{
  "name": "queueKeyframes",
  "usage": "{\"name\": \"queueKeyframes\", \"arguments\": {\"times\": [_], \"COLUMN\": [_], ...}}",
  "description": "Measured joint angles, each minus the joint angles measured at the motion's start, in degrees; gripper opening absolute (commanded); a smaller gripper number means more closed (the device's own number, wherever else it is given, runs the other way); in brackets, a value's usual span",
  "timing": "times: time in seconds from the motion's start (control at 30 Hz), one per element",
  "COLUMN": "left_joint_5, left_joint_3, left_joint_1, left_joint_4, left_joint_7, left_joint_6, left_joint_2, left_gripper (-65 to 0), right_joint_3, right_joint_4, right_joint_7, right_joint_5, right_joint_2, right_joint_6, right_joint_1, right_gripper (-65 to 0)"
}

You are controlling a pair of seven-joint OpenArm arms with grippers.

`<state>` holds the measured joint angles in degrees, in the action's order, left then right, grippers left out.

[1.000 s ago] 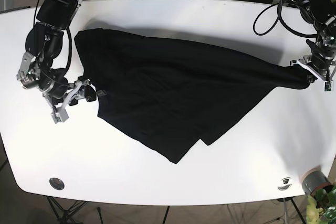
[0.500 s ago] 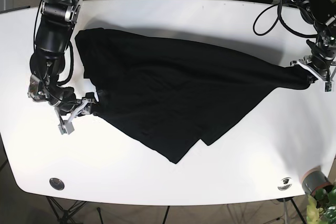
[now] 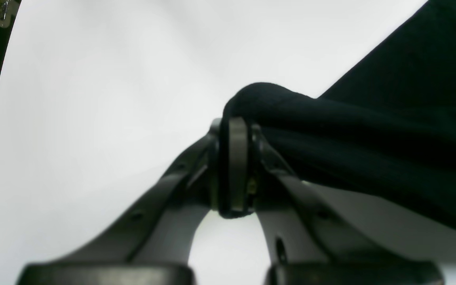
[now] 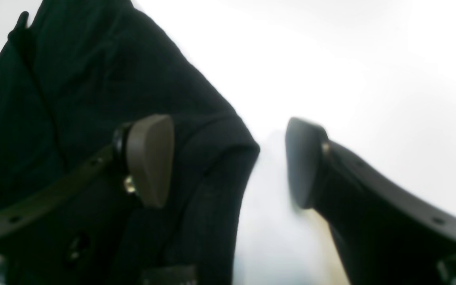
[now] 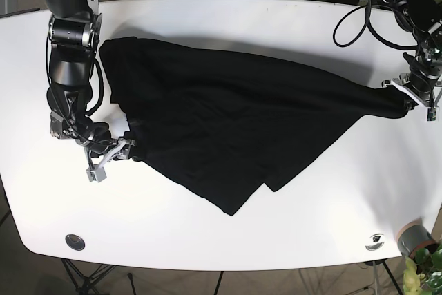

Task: Fold the T-shirt properly
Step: 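Regrasp the shirt edge with the right gripper, then lift the shirt with both grippers, swing it and lay it down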

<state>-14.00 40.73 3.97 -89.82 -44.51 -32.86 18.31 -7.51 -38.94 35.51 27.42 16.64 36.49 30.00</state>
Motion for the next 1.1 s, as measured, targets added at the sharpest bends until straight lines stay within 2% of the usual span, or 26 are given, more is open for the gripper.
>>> {"name": "queueKeyframes", "arguments": {"times": [0.23, 0.33, 0.4, 0.5, 0.6, 0.73, 0.8, 0.9, 1.1], "left_joint_5": [0.0, 0.0, 0.0, 0.0, 0.0, 0.3, 0.2, -0.4, 0.7], "left_joint_3": [0.0, 0.0, 0.0, 0.0, 0.0, -0.4, -0.4, -0.7, -2.5], "left_joint_1": [0.0, 0.0, 0.0, 0.0, -0.1, -2.1, -3.9, -5.7, -10.1], "left_joint_4": [0.0, 0.0, 0.0, 0.0, 0.0, 0.0, 0.0, -0.6, -3.5], "left_joint_7": [0.0, 0.0, 0.0, 0.0, 0.0, -0.7, -0.8, -0.1, -0.8], "left_joint_6": [0.0, 0.0, 0.0, 0.0, 0.0, 0.0, 0.0, -0.2, -3.9], "left_joint_2": [0.0, 0.0, 0.2, 0.2, 0.2, 0.0, 0.0, 0.2, 0.5], "left_gripper": [-65.0, -65.0, -65.0, -65.0, -65.0, -65.0, -65.0, -65.0, -65.0], "right_joint_3": [3.1, 3.0, 3.0, 3.1, 3.1, 3.1, 3.3, 3.1, 3.1], "right_joint_4": [0.0, 0.1, 0.1, 0.3, 0.3, -2.5, -4.9, -7.5, -10.3], "right_joint_7": [-0.6, -0.5, -0.5, 0.1, 0.3, 2.2, 2.5, 6.3, 9.1], "right_joint_5": [0.9, 0.9, 0.9, 0.3, 0.3, -0.3, -0.2, -0.6, 0.0], "right_joint_2": [-3.2, -3.9, -4.0, -3.9, -4.0, -3.5, -2.4, -0.9, 1.3], "right_joint_6": [-0.02, 0.55, 0.37, -0.09, -0.07, -0.07, -0.04, -0.02, 0.15], "right_joint_1": [0.3, 0.1, 0.1, -0.2, -0.3, -0.2, 0.2, 2.6, 8.3], "right_gripper": [-24.1, -35.0, -48.7, -63.4, -61.7, -63.1, -63.1, -63.1, -63.1]}}
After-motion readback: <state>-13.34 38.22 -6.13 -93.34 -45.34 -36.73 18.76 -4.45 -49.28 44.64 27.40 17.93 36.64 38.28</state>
